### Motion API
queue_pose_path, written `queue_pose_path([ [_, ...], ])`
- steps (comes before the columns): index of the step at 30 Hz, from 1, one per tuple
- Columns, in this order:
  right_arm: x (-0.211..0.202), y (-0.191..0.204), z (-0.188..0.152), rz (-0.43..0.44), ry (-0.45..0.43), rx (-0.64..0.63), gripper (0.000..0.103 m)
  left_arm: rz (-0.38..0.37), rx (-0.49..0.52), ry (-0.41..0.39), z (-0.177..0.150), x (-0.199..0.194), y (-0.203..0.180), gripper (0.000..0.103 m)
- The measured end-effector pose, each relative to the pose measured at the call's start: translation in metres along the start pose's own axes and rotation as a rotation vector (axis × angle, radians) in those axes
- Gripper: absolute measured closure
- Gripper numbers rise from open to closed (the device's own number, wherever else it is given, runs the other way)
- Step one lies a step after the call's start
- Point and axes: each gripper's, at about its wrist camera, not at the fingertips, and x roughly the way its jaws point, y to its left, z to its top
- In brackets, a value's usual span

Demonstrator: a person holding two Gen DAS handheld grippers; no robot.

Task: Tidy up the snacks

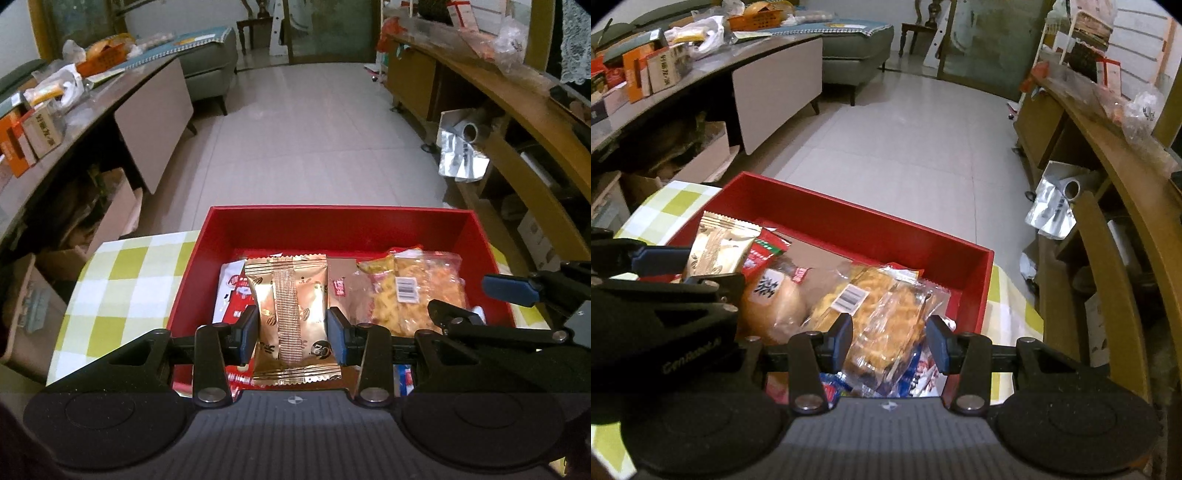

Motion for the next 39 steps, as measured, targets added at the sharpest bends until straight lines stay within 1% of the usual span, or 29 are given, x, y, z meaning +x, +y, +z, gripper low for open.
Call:
queue_pose_path([
  [2, 0.004, 0.001, 0.002, 0.004, 0.003, -0.002, 0.048, 0.010, -0.006, 0.012, 0.001, 0.008, 0.002, 0.052],
  [4, 0.006, 0.002, 0.003, -0.003, -0.003, 0.000, 0.048, 0.030, 0.002, 0.015, 0.000, 0.012, 0.003, 0.045],
  [6, 0.006, 0.002, 0.003, -0.004, -0.005, 0.007, 0.046, 0.076, 0.009, 0.002, 0.001, 0.012, 0.006, 0.028],
  [7, 0.005, 0.001, 0.003, -0.009, -0.005, 0.007, 0.042, 0.093, 0.007, -0.005, 0.002, 0.011, 0.008, 0.026],
  [9, 0.003, -0.001, 0.002, -0.018, -0.005, 0.007, 0.035, 0.084, -0.015, -0.005, 0.004, 0.009, 0.014, 0.020],
  [11, -0.001, -0.002, 0.001, -0.021, -0.009, 0.012, 0.032, 0.060, -0.043, 0.003, 0.004, 0.006, 0.019, 0.019],
  [13, -0.006, -0.003, 0.000, -0.029, -0.011, 0.007, 0.030, 0.048, -0.049, 0.007, 0.004, 0.003, 0.020, 0.018],
  [17, -0.019, -0.001, -0.002, -0.046, -0.029, -0.003, 0.026, 0.064, -0.026, 0.000, -0.004, -0.009, 0.017, 0.018],
  [21, -0.036, -0.002, -0.006, -0.049, -0.048, 0.006, 0.023, 0.062, -0.026, -0.005, -0.009, -0.021, 0.018, 0.017],
  [23, -0.043, -0.003, -0.007, -0.053, -0.060, 0.017, 0.023, 0.061, -0.028, -0.011, -0.013, -0.028, 0.019, 0.017],
  [26, -0.054, -0.002, -0.010, -0.053, -0.072, 0.026, 0.023, 0.061, -0.019, -0.018, -0.020, -0.036, 0.020, 0.012],
  [29, -0.066, 0.001, -0.016, -0.045, -0.077, 0.033, 0.023, 0.053, -0.013, -0.030, -0.027, -0.046, 0.020, 0.012],
  [34, -0.086, 0.003, -0.030, -0.056, -0.089, 0.031, 0.023, 0.030, -0.014, -0.042, -0.039, -0.060, 0.023, 0.011],
  [39, -0.098, 0.001, -0.049, -0.068, -0.073, 0.042, 0.022, 0.036, -0.011, -0.039, -0.049, -0.067, 0.025, 0.011],
])
